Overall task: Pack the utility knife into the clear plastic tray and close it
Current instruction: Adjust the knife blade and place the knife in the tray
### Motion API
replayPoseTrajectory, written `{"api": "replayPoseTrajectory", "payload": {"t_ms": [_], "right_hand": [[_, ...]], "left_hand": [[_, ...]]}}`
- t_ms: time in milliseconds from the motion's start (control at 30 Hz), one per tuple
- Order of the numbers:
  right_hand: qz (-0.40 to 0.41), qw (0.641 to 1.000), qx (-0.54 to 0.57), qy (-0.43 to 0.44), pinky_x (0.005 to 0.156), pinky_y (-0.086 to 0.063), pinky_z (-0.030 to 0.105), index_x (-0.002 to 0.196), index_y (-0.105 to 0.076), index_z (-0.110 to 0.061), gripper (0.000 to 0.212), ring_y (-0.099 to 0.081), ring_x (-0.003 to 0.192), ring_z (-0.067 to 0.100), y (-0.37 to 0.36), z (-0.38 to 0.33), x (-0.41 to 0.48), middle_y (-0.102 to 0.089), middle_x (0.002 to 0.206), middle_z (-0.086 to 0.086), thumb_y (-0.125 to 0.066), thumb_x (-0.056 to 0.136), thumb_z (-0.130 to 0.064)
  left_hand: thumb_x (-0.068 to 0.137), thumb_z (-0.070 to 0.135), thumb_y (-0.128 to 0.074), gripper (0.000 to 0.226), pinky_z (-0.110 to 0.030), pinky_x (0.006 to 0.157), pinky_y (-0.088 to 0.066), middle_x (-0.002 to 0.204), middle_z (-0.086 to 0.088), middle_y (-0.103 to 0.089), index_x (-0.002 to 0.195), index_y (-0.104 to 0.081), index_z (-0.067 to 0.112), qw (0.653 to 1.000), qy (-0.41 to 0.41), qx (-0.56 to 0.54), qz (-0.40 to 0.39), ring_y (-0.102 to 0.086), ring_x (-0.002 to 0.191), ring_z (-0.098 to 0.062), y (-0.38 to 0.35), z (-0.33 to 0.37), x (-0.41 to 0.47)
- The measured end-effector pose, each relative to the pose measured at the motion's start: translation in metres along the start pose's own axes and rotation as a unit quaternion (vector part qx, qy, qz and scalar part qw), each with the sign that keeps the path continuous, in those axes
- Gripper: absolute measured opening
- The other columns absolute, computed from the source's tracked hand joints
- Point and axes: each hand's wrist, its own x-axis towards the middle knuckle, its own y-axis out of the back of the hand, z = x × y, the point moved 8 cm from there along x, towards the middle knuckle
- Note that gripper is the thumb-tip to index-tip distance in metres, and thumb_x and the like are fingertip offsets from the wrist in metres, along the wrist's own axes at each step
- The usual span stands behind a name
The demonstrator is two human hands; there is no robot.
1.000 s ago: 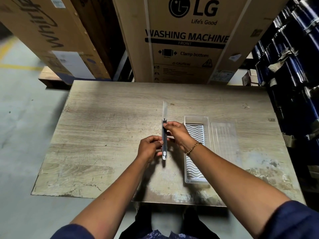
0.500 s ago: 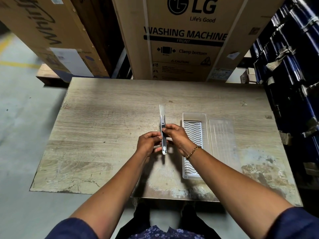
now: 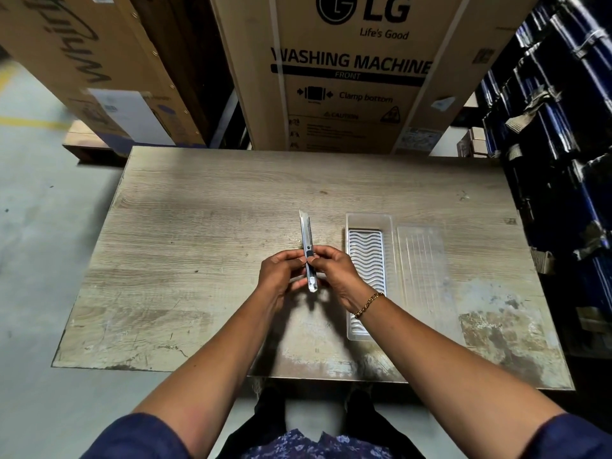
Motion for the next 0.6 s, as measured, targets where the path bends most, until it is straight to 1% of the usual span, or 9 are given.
{"api": "replayPoseTrajectory", "payload": {"t_ms": [100, 167, 233, 300, 367, 467, 600], "right_hand": [[-0.002, 1.0, 0.002, 0.001, 0.059, -0.058, 0.026, 0.102, -0.069, -0.011, 0.018, -0.069, 0.067, 0.016, 0.0, 0.002, -0.001, -0.072, 0.085, 0.005, -0.063, 0.093, 0.003], [-0.001, 1.0, -0.003, 0.0, 0.061, -0.057, 0.027, 0.106, -0.07, -0.009, 0.021, -0.069, 0.069, 0.016, 0.0, 0.004, -0.001, -0.072, 0.086, 0.005, -0.06, 0.094, 0.004], [-0.004, 1.0, -0.002, -0.003, 0.062, -0.055, 0.026, 0.103, -0.07, -0.01, 0.022, -0.071, 0.065, 0.015, 0.0, 0.006, -0.002, -0.074, 0.082, 0.003, -0.058, 0.094, 0.006], [-0.004, 1.0, -0.007, -0.003, 0.06, -0.049, 0.027, 0.098, -0.071, -0.014, 0.024, -0.071, 0.061, 0.014, 0.0, 0.008, -0.003, -0.073, 0.078, 0.002, -0.058, 0.093, 0.006], [0.0, 1.0, -0.018, -0.006, 0.059, -0.042, 0.027, 0.097, -0.071, -0.016, 0.023, -0.067, 0.063, 0.015, 0.0, 0.01, -0.004, -0.072, 0.081, 0.005, -0.06, 0.093, 0.004], [0.005, 1.0, -0.027, -0.014, 0.058, -0.042, 0.026, 0.102, -0.071, -0.016, 0.021, -0.062, 0.066, 0.015, 0.002, 0.015, -0.003, -0.072, 0.092, 0.01, -0.062, 0.093, 0.001], [0.008, 0.999, -0.035, -0.02, 0.055, -0.042, 0.026, 0.104, -0.071, -0.016, 0.022, -0.061, 0.065, 0.013, 0.003, 0.016, -0.005, -0.071, 0.095, 0.01, -0.062, 0.093, 0.0]], "left_hand": [[0.087, -0.004, -0.069, 0.015, -0.026, 0.054, -0.06, 0.077, -0.004, -0.079, 0.095, -0.075, 0.007, 1.0, 0.003, -0.007, 0.002, -0.074, 0.067, -0.014, 0.0, 0.0, 0.001], [0.087, -0.004, -0.067, 0.015, -0.025, 0.055, -0.06, 0.073, -0.002, -0.079, 0.093, -0.074, 0.008, 1.0, 0.0, -0.007, 0.001, -0.074, 0.065, -0.012, -0.001, 0.001, 0.002], [0.088, -0.005, -0.066, 0.016, -0.026, 0.055, -0.06, 0.072, -0.003, -0.079, 0.092, -0.073, 0.008, 1.0, -0.002, -0.007, 0.0, -0.075, 0.064, -0.013, -0.001, 0.001, 0.002], [0.088, -0.006, -0.066, 0.016, -0.026, 0.055, -0.06, 0.073, -0.004, -0.079, 0.095, -0.073, 0.007, 1.0, -0.002, -0.013, 0.0, -0.075, 0.064, -0.013, -0.001, 0.002, 0.003], [0.089, -0.006, -0.065, 0.016, -0.026, 0.054, -0.06, 0.077, -0.007, -0.079, 0.096, -0.073, 0.006, 1.0, -0.002, -0.019, 0.003, -0.075, 0.064, -0.014, -0.001, 0.002, 0.004], [0.089, -0.006, -0.065, 0.016, -0.026, 0.053, -0.06, 0.086, -0.012, -0.077, 0.1, -0.073, 0.004, 1.0, -0.001, -0.022, 0.01, -0.074, 0.066, -0.016, 0.0, 0.002, 0.006], [0.089, -0.005, -0.066, 0.02, -0.026, 0.054, -0.061, 0.089, -0.014, -0.076, 0.107, -0.072, 0.001, 1.0, 0.0, -0.021, 0.013, -0.074, 0.063, -0.015, 0.0, 0.001, 0.009]]}}
